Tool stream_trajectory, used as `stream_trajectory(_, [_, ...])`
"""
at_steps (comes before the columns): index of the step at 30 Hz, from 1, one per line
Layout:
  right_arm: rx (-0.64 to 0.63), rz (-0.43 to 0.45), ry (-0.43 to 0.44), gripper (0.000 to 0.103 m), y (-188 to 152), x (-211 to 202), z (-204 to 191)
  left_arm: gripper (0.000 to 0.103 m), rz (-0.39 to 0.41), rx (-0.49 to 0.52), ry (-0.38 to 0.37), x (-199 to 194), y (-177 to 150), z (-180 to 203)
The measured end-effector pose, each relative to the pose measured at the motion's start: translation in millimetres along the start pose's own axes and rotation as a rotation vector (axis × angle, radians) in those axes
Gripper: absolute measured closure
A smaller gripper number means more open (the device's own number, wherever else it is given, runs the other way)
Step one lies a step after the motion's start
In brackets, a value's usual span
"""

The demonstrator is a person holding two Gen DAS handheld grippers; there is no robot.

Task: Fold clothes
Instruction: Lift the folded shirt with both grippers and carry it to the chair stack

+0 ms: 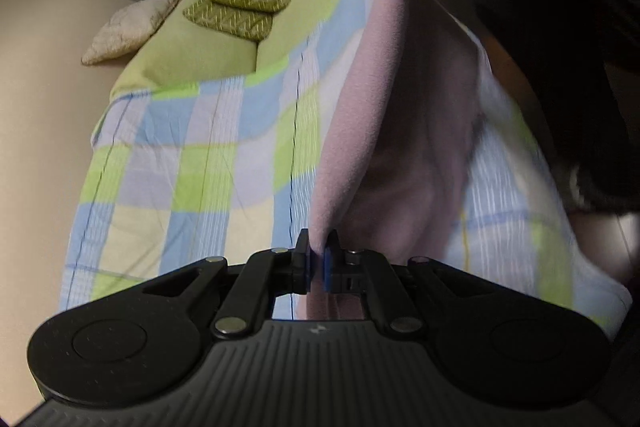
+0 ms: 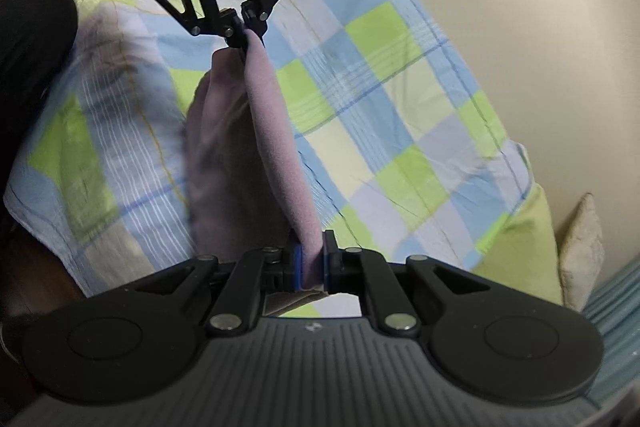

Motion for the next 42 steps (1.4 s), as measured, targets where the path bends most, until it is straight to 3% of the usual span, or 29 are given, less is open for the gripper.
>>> stream_trajectory(4, [0.03, -0.054, -0.062, 0.097, -26, -27, 21, 0.1, 0.072, 0.019, 0.012, -4, 40, -3])
stream_trajectory(7, [0.059, -0.112, -0.126, 0.097, -44, -50, 30, 0.1, 0.174, 0.062, 0.009, -15, 79, -3])
stream_trajectory(14, [0.183, -0.273, -0.256, 0.097, -92, -113, 49, 0.1, 0.368, 0.134, -0.058, -25, 156, 6])
stream_trajectory(17, [0.243, -0.346, -0.283, 0.097, -117, -134, 56, 0.1, 0.461, 0.196, -0.101, -19, 211, 13])
stream_trajectory(21, [0.332, -0.428, -0.28, 0.097, -156, -153, 70, 0.1, 0.525, 0.248, -0.16, -1, 272, 21])
stream_trajectory(27, [0.419, -0.532, -0.317, 0.097, -221, -163, 118, 0.1, 0.598, 0.278, -0.177, 30, 371, 11])
stream_trajectory(31, [0.452, -0.561, -0.472, 0.097, -270, -186, 203, 0.1, 0.696, 0.244, -0.139, 49, 464, -21])
stream_trajectory(33, [0.433, -0.581, -0.568, 0.097, -293, -194, 242, 0.1, 0.767, 0.211, -0.069, 57, 528, -39])
stream_trajectory(37, [0.366, -0.622, -0.73, 0.097, -348, -194, 285, 0.1, 0.829, 0.208, -0.007, 88, 601, -35])
stream_trajectory(39, [0.37, -0.644, -0.729, 0.097, -375, -184, 280, 0.1, 0.814, 0.212, -0.092, 117, 621, -15])
stream_trajectory(42, [0.444, -0.722, -0.627, 0.097, -427, -150, 249, 0.1, 0.77, 0.266, -0.223, 161, 628, 37])
Point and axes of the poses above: each gripper's, at about its wrist camera, not at the fingertips, and x roughly the way its jaws point, z to its right, y to its top, the point moved 3 cm from there along x, roughly the way its jaws point, and after that the axes turned 6 degrees about -z, right-handed, at the moved point
